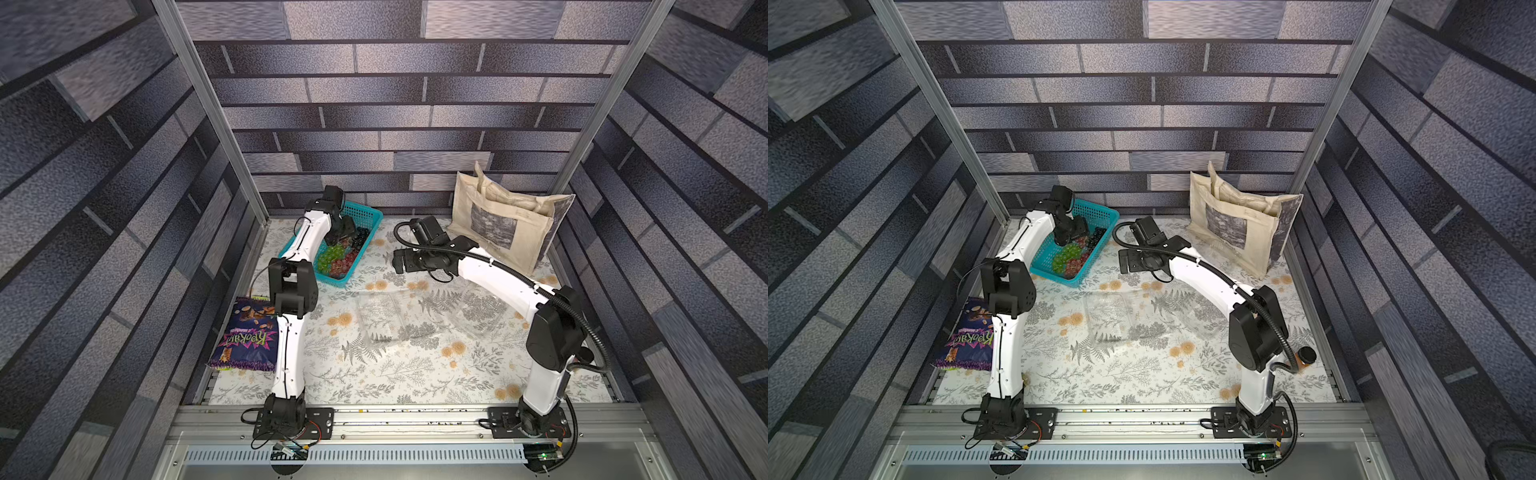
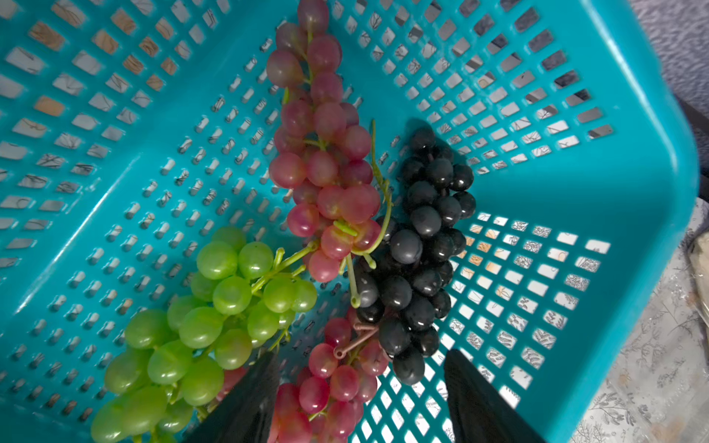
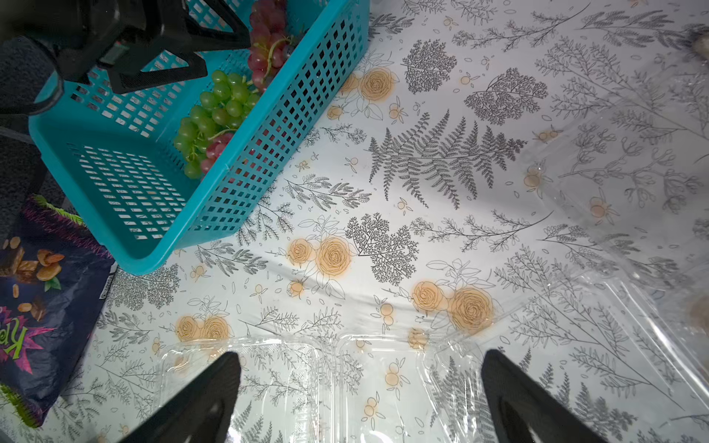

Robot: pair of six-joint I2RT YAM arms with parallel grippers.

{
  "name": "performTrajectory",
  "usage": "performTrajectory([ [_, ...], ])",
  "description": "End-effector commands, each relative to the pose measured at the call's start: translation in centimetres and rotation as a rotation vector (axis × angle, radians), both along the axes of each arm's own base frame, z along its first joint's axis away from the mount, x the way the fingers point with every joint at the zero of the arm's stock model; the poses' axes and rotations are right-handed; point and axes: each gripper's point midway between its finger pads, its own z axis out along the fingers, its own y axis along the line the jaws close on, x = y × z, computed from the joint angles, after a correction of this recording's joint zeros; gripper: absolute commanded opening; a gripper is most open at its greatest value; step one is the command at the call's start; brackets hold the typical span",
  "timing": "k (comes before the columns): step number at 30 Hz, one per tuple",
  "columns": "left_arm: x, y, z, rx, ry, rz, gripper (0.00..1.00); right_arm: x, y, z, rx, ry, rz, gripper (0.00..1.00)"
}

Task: Pack grapes into containers
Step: Pick up the grape from the basket.

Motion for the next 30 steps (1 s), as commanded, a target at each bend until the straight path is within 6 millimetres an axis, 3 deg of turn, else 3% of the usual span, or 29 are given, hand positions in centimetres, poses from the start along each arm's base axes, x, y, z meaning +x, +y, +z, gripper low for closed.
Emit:
performTrajectory([
  [1, -0.8, -0.5, -1.0, -0.011, 0.057, 0.003, 0.69, -0.3, 0.1, -0.1, 0.008, -0.002, 0.011, 1.0],
  [3, -0.7, -0.6, -1.4, -0.013, 0.06, 0.0, 0.61, -0.4, 0.1, -0.3, 0.009, 0.001, 0.009, 1.0],
  [7, -0.2, -0.7, -2.1, -0.024, 0.063, 0.004, 0.56, -0.5, 0.0, -0.6, 0.01, 0.006, 0.006, 1.0],
  [9, -0.1, -0.9, -2.6, -0.031, 0.068, 0.006, 0.47, -0.6, -0.1, -0.8, 0.005, 0.009, 0.004, 1.0],
  [11, 0.1, -0.9, -3.2, -0.032, 0.076, 0.007, 0.49, -0.6, -0.2, -0.9, 0.001, 0.008, 0.003, 1.0],
  [17, 1.0, -0.7, -4.3, -0.039, 0.074, 0.027, 0.37, -0.9, -0.5, -1.3, -0.004, 0.016, 0.001, 1.0],
  [30, 2.5, 0.1, -5.0, -0.049, 0.055, 0.044, 0.28, -1.0, -0.5, -2.5, -0.012, 0.04, -0.004, 1.0],
])
